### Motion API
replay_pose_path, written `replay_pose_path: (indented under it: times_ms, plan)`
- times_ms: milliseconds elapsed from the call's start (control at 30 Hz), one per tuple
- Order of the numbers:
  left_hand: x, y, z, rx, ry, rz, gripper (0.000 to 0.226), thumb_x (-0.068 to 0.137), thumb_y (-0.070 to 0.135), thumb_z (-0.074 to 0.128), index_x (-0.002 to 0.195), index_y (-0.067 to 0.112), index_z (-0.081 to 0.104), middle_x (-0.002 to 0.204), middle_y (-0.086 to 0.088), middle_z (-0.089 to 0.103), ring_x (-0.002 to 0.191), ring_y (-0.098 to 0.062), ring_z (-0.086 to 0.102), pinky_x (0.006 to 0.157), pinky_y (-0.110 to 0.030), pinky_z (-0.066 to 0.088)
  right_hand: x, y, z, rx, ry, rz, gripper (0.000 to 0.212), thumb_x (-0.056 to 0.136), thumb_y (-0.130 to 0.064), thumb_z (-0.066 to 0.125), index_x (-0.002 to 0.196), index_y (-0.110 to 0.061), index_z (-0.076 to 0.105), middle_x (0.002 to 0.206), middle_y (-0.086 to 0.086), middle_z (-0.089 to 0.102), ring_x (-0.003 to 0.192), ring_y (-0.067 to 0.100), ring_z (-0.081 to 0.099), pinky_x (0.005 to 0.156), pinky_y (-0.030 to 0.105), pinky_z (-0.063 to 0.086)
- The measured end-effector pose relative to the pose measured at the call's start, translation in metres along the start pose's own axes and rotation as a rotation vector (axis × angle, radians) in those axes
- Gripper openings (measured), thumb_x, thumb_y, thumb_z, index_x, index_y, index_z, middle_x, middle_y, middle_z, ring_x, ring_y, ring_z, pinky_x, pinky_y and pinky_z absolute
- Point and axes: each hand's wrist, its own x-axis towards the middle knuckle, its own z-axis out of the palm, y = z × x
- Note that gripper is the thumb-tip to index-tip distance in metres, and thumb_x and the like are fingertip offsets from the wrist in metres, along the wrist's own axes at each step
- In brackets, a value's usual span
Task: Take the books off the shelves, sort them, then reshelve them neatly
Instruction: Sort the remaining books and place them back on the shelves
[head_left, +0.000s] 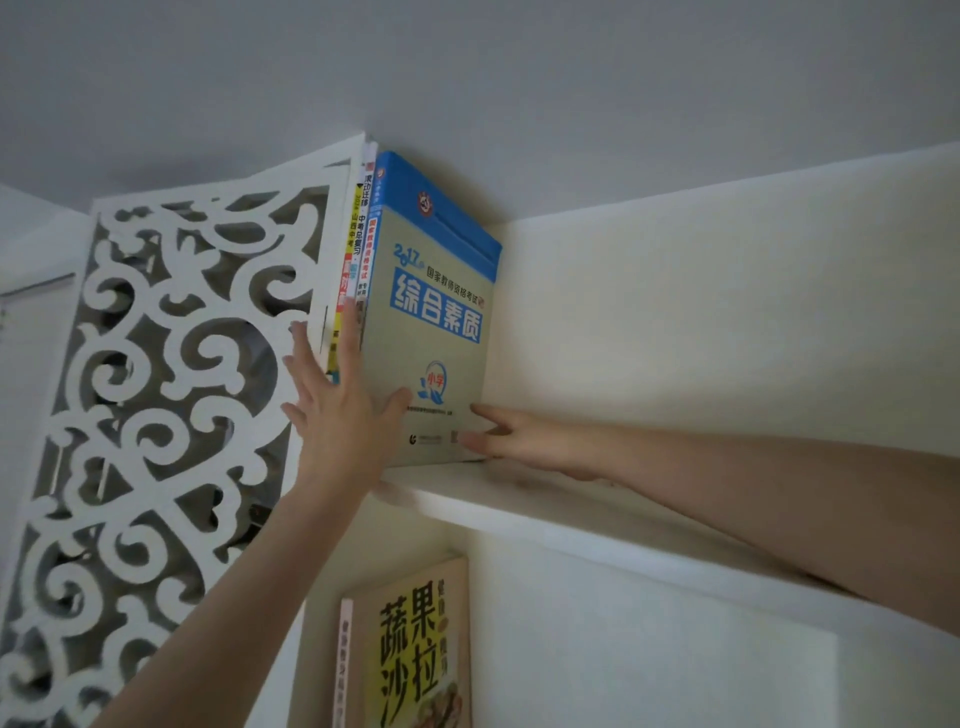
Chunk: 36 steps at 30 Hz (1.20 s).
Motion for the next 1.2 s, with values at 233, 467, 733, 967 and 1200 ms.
replay_pose_path:
  times_ms: [233,467,733,967,1200]
  plan:
    - [-0.024,0.018,-0.002,0.116,0.037,0.191,0.080,0.089,0.026,0.060,0.150,0.034,0.008,0.158,-0.006,-0.006,0.145,-0.027,-0.014,0.115,-0.052,-0.005,-0.061,-0.001,-0.020,-0.060,-0.021,0.015,0.072,0.095,-0.043,0.052,0.153,-0.020,0.016,0.146,-0.002,0.042,0.127,0.009,0.043,0.096,0.013,0.030]
    - [-0.089,0.105,0.004,-0.290,-0.270,0.184,0.032,0.092,0.013,0.055,0.123,0.022,0.059,0.126,0.000,0.059,0.116,-0.009,0.051,0.096,-0.010,0.032,-0.166,-0.007,-0.042,-0.262,-0.014,0.039,0.051,0.097,-0.043,0.049,0.141,-0.018,0.046,0.132,-0.005,0.055,0.116,0.006,0.051,0.098,0.016,0.035]
    - [-0.197,0.245,-0.005,-0.616,-0.672,0.410,0.023,0.091,0.031,0.052,0.108,0.039,0.065,0.097,0.025,0.065,0.096,0.016,0.054,0.077,0.002,0.035,-0.383,0.012,-0.066,-0.679,0.128,0.182,0.041,0.097,-0.044,0.047,0.137,-0.037,0.044,0.140,-0.018,0.047,0.121,0.005,0.048,0.098,0.023,0.038]
    - [-0.337,0.326,-0.005,-0.977,-0.849,0.523,0.029,0.092,0.031,0.048,0.117,0.032,0.062,0.107,0.021,0.060,0.105,0.007,0.052,0.091,-0.005,0.036,-0.575,0.054,-0.021,-0.844,0.440,0.355,0.047,0.092,-0.049,0.040,0.133,-0.030,0.053,0.146,-0.009,0.044,0.129,0.006,0.043,0.105,0.022,0.033]
    - [-0.578,0.328,0.074,-0.766,-1.624,0.235,0.028,0.097,0.027,0.051,0.124,0.028,0.058,0.120,0.009,0.060,0.112,-0.006,0.056,0.092,-0.018,0.044,-0.736,0.189,0.116,-0.118,0.531,1.059,0.040,0.094,-0.040,0.057,0.133,-0.039,0.049,0.133,-0.021,0.043,0.126,0.003,0.042,0.100,0.013,0.035]
